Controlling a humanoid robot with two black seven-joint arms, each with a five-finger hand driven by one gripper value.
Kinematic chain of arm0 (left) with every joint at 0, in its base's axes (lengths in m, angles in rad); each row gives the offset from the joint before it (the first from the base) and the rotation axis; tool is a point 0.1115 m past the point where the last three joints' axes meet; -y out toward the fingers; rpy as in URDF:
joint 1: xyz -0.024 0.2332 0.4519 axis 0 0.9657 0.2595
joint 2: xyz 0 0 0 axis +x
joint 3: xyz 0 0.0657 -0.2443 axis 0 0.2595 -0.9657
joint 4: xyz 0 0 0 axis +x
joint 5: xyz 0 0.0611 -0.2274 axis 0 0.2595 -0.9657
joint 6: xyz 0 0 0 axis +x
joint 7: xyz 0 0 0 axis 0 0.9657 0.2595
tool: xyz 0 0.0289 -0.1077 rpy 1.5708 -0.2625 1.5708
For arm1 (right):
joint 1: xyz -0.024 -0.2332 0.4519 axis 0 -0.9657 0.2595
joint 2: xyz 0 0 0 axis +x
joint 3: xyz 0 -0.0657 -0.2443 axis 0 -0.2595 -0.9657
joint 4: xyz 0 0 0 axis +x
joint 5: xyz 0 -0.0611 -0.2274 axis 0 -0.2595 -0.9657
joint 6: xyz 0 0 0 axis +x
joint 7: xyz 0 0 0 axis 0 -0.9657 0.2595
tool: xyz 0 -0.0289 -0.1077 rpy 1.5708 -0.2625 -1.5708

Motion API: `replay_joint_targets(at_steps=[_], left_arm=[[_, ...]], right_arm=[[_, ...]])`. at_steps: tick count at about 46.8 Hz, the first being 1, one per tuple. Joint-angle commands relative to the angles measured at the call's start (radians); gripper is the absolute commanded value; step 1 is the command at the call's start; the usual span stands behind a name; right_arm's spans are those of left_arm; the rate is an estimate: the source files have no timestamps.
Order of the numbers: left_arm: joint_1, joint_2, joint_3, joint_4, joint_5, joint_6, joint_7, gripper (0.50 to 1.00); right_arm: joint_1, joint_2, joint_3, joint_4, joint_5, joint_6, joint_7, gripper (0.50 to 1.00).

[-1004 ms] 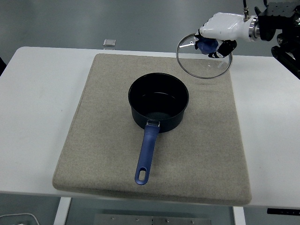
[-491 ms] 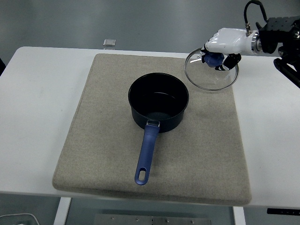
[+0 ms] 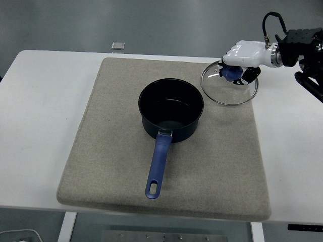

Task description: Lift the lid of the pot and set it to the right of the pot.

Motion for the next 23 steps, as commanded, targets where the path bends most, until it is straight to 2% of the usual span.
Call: replay_joint_targets(at_steps=[1, 23], left_arm=[[0.0, 0.0, 0.0, 0.0, 0.0, 0.0, 0.0, 1.0], [0.0, 0.0, 0.0, 0.0, 0.0, 0.0, 0.0, 1.0]], right_arm=[[-0.005, -0.002, 0.0, 0.0, 0.0, -0.001, 0.0, 0.5], [-0.038, -0.002, -0.002, 0.003, 0.002, -0.001, 0.0, 0.5]])
